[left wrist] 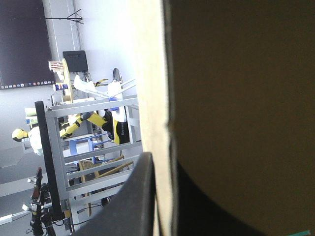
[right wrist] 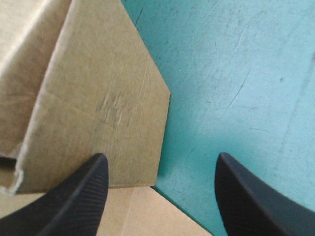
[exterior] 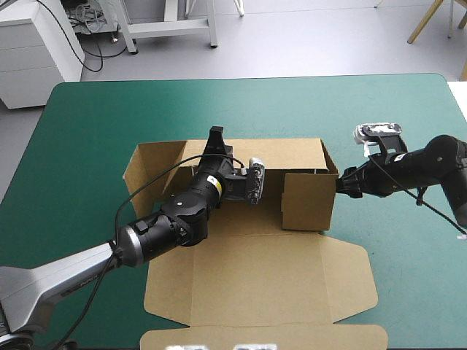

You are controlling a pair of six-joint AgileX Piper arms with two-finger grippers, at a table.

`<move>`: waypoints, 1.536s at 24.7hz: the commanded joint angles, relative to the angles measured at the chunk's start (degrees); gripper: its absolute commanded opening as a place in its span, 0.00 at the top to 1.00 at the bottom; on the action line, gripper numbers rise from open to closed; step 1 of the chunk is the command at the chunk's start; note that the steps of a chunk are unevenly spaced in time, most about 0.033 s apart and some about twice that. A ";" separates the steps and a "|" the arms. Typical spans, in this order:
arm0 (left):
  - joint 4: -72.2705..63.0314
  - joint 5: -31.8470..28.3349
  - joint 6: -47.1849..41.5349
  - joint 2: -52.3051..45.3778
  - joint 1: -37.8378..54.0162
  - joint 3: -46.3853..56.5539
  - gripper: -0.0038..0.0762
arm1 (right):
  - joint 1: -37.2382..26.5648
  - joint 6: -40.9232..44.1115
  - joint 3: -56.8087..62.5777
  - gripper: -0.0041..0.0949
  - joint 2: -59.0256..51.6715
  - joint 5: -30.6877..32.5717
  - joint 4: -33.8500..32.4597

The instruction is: Fold the box

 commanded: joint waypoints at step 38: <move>-3.10 2.29 -2.72 -0.59 -0.62 -0.20 0.43 | 0.12 -11.63 2.12 0.97 -5.10 1.72 15.52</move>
